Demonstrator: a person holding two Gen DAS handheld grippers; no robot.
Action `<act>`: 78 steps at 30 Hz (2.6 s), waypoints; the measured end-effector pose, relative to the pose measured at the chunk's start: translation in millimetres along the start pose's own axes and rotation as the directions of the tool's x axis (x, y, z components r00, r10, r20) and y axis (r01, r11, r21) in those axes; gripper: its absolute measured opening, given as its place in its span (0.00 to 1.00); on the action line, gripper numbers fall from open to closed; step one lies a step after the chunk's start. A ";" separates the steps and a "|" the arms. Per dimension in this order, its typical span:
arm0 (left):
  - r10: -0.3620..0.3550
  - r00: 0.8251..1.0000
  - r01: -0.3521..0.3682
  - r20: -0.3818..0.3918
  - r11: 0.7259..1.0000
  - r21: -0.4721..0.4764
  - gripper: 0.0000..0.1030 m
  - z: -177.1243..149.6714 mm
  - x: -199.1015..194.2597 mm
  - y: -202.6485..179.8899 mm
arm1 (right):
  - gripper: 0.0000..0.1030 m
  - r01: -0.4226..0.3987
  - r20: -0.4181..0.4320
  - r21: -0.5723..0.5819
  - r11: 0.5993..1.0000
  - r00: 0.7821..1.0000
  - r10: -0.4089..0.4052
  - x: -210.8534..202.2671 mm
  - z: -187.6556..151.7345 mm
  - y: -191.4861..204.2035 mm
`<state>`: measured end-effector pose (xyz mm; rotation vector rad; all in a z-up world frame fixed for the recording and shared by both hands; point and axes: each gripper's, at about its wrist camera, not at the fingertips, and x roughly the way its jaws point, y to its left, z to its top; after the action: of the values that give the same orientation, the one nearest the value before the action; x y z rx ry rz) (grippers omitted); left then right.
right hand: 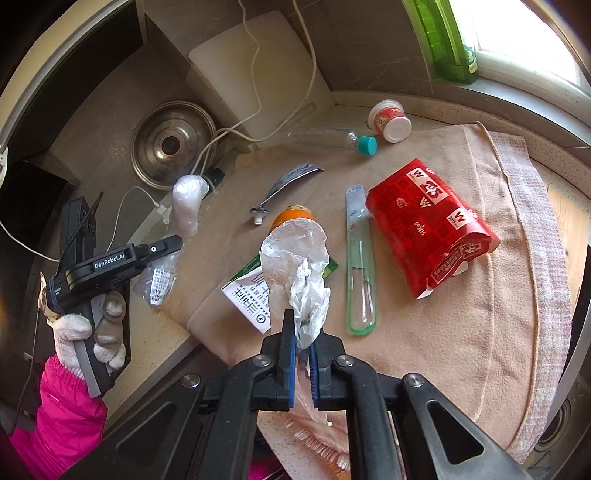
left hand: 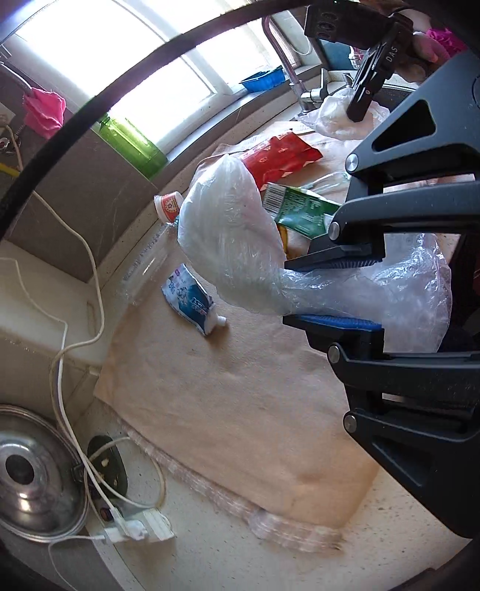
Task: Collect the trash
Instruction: 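Carry the plastic bag and wrapper in both tools down over the blue wastebasket, then open both tools to drop the bag and wrapper into the basket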
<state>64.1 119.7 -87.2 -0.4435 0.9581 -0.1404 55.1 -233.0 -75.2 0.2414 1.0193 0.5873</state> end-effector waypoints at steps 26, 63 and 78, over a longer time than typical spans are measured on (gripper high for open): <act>0.157 0.984 -0.165 -0.082 0.980 -0.111 0.19 -176.6 -56.3 81.5 | 0.04 -0.077 -0.199 -0.165 0.983 0.979 0.043 59.3 -83.9 96.3; 0.240 0.910 -0.319 -0.338 0.927 -0.199 0.21 -239.9 91.0 117.7 | 0.08 -0.053 -0.456 -0.327 0.944 0.883 -0.109 223.8 -147.3 106.5; 0.269 0.900 -0.341 -0.343 0.925 -0.170 0.31 -223.2 96.0 102.1 | 0.23 -0.051 -0.428 -0.345 0.937 0.897 -0.109 211.6 -140.2 122.0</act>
<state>-70.8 114.4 -313.6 -0.4812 1.3552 0.1954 -25.1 -24.1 -246.3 -0.2365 1.3306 0.8057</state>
